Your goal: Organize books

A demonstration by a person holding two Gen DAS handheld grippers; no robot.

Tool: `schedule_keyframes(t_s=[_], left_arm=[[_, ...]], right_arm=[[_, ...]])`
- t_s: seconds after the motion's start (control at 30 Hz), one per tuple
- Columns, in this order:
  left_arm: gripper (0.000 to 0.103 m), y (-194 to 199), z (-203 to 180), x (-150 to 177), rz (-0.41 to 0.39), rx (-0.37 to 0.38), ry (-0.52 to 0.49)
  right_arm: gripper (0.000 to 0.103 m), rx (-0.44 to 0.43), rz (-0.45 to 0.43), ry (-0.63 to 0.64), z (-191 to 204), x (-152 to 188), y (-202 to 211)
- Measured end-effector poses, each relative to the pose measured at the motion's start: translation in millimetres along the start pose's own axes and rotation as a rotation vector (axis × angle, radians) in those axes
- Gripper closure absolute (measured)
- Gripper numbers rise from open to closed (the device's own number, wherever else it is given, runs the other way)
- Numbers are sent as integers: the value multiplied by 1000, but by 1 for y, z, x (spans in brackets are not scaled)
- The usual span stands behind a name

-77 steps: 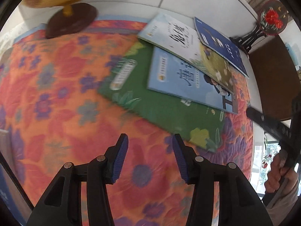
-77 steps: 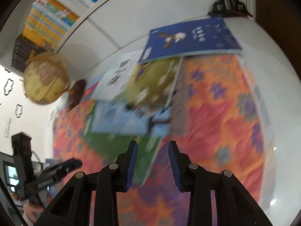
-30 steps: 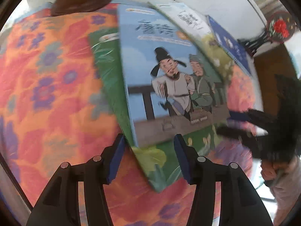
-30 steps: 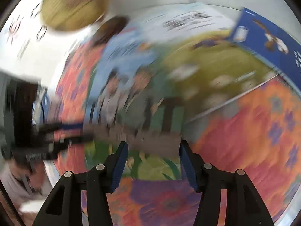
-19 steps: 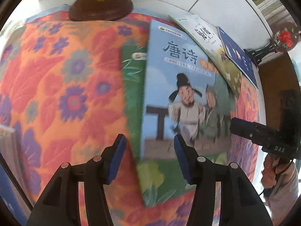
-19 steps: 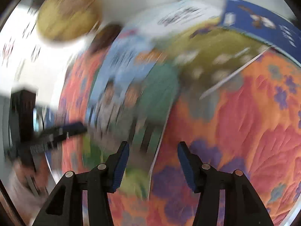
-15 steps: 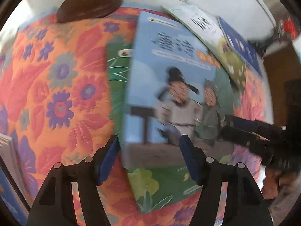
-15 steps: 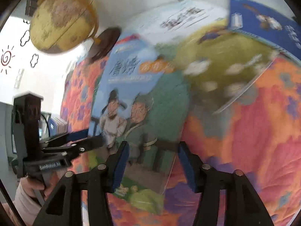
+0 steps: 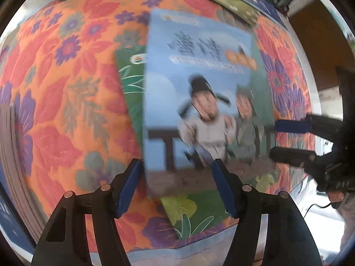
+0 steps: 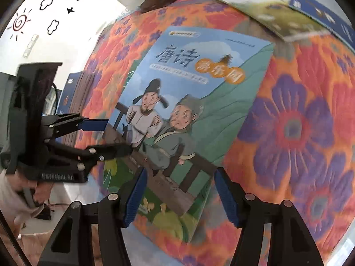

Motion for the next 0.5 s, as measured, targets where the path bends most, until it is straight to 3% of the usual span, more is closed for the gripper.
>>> schedule_keyframes(t_s=[0.13, 0.23, 0.3, 0.4, 0.5], left_arm=[[41, 8, 8, -24, -43, 83, 70], [41, -2, 9, -31, -22, 33, 86], [41, -2, -1, -33, -22, -14, 81], [40, 4, -20, -30, -30, -74, 35], [40, 0, -40, -19, -9, -64, 6]], right_arm=[[45, -66, -89, -181, -36, -19, 12], [45, -56, -124, -222, -46, -27, 14], [44, -80, -133, -204, -18, -38, 0], [44, -38, -135, -154, 2, -39, -4], [44, -3, -143, -158, 0, -24, 1]])
Point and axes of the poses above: each gripper's, at about its wrist camera, not at the fingertips, and y roughly against the way its jaws point, z to its left, x to its underside, the point moved 8 cm from there along -y, roughly the way its jaws point, and after that the axes turned 4 degrees about -x, right-handed, at the moved point
